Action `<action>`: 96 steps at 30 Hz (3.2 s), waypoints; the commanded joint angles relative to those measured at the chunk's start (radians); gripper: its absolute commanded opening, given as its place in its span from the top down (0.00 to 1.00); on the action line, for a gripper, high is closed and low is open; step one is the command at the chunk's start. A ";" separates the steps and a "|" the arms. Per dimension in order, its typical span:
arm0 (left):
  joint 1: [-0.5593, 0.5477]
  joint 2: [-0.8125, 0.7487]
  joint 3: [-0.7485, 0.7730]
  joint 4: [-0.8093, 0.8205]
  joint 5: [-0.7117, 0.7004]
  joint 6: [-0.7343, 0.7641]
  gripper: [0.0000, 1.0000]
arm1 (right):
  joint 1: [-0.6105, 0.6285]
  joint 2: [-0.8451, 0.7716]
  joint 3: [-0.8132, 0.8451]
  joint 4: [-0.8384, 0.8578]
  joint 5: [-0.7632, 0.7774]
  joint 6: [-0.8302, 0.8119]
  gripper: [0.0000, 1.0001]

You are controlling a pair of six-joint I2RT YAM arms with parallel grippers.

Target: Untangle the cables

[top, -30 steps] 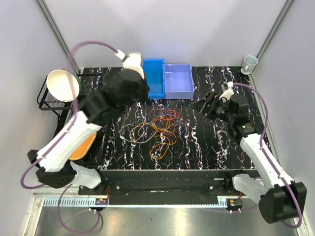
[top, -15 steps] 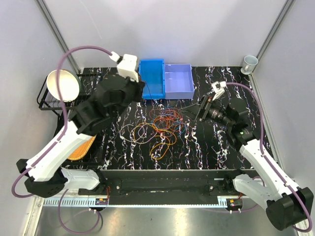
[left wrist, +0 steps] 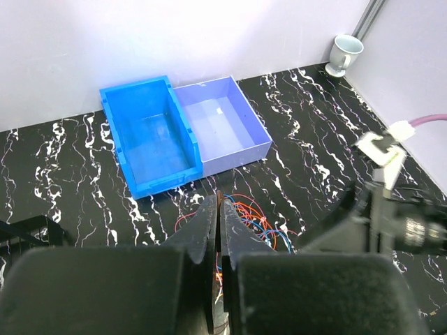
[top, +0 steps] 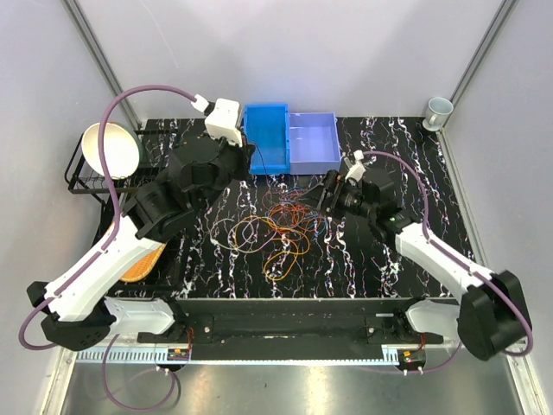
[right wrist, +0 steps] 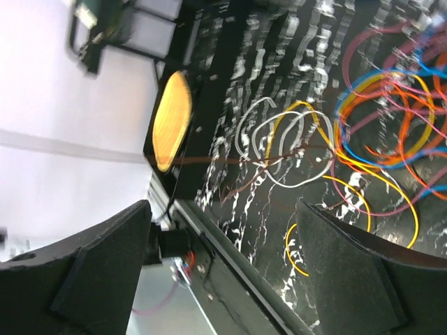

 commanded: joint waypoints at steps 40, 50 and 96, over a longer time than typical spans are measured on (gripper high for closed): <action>0.002 -0.013 -0.045 0.073 -0.004 0.012 1.00 | 0.114 0.503 0.109 0.257 0.123 0.683 0.14; 0.002 -0.007 -0.047 0.074 -0.010 0.012 1.00 | 0.123 0.513 0.126 0.235 0.090 0.680 0.20; 0.277 0.010 -0.266 0.004 0.027 -0.082 0.01 | -0.015 0.310 0.934 -0.354 0.333 -0.133 1.00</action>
